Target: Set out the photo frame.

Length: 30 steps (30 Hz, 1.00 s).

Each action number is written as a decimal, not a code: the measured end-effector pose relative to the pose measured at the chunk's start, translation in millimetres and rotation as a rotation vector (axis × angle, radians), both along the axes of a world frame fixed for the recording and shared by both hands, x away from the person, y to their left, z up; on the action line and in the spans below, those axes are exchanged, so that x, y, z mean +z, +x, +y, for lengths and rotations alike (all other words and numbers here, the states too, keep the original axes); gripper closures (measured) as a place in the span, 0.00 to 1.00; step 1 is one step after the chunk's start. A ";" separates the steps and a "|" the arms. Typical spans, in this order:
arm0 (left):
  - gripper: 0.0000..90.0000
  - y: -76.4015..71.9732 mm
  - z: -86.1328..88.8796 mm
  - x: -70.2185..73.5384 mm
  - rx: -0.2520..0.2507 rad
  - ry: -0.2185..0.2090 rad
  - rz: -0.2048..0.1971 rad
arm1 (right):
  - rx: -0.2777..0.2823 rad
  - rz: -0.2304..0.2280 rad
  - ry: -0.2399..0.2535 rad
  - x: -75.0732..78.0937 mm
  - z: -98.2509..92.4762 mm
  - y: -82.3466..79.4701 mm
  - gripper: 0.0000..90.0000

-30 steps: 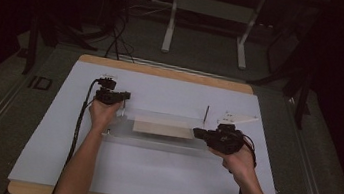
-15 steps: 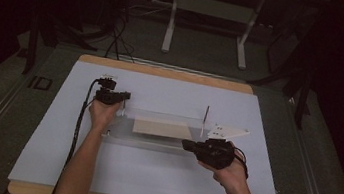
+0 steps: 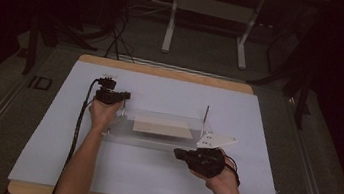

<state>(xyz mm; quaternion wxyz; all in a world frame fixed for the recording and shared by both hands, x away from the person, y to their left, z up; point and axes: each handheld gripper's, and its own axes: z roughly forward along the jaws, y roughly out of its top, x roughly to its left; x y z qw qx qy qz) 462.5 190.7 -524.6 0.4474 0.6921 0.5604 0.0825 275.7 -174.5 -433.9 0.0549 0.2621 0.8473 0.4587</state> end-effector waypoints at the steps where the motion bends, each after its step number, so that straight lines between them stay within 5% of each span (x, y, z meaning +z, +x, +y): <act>1: 0.95 0.1 0.2 -0.1 -0.001 -0.001 0.000 | -0.013 -0.012 0.001 -1.6 0.8 -0.6 1.00; 17: 0.94 1.2 0.6 0.3 -0.001 -0.004 0.011 | -0.123 -0.063 -0.001 -11.1 6.1 1.6 1.00; 30: 0.93 3.2 2.9 -0.3 -0.014 -0.014 0.016 | -0.144 -0.073 0.023 -5.3 6.6 5.9 1.00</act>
